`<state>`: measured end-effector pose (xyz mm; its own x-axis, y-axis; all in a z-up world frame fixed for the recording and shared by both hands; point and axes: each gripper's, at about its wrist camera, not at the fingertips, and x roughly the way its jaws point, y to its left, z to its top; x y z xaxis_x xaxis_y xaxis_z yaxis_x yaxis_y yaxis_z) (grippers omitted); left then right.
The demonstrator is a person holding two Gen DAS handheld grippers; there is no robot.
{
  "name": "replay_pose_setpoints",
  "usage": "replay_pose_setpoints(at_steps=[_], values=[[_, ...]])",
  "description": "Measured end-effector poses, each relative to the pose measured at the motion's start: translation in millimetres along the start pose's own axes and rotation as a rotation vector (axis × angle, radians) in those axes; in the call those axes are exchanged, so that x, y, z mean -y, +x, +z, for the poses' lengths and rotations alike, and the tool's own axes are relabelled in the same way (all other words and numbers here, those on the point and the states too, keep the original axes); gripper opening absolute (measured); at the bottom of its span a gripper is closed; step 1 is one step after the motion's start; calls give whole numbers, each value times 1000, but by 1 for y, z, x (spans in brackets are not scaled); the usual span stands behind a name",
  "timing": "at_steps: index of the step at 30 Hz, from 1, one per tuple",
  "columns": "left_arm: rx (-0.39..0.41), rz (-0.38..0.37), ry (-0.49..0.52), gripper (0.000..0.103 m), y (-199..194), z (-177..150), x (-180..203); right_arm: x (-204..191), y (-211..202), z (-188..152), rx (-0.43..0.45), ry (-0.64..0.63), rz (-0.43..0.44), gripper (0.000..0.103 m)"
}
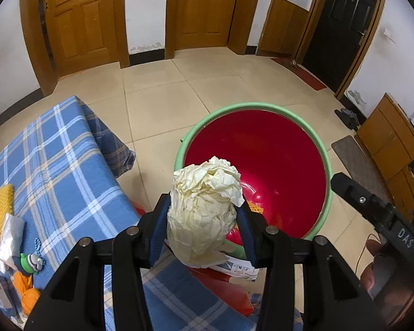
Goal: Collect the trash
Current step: 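Drop the paper wad from the left tool into the red bucket while the right tool drops the snack bag, then move both open tools back over the table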
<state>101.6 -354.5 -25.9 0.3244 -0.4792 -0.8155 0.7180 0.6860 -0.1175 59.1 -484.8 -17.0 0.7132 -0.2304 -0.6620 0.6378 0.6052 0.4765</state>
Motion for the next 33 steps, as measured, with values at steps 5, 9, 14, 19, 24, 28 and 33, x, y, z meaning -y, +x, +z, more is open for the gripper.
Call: replay_pose_setpoints(at_steps=[5, 9, 14, 19, 24, 28, 33], values=[[-11, 2, 29, 47, 9, 3, 9, 10, -10, 1, 23, 19, -12, 96], [-20, 0, 57, 47, 15, 6, 18, 17, -14, 4, 33, 38, -15, 96], [-23, -7, 75, 57, 20, 10, 23, 20, -17, 6, 39, 50, -15, 96], [-6, -3, 75, 68, 19, 13, 25, 18, -18, 8, 45, 55, -15, 96], [-1, 2, 51, 68, 13, 13, 20, 19, -22, 8, 54, 53, -15, 96], [2, 7, 20, 68, 5, 12, 12, 15, -24, 8, 56, 44, -14, 96], [9, 14, -20, 68, -11, 7, 0, 5, -28, 7, 52, 19, -12, 96]])
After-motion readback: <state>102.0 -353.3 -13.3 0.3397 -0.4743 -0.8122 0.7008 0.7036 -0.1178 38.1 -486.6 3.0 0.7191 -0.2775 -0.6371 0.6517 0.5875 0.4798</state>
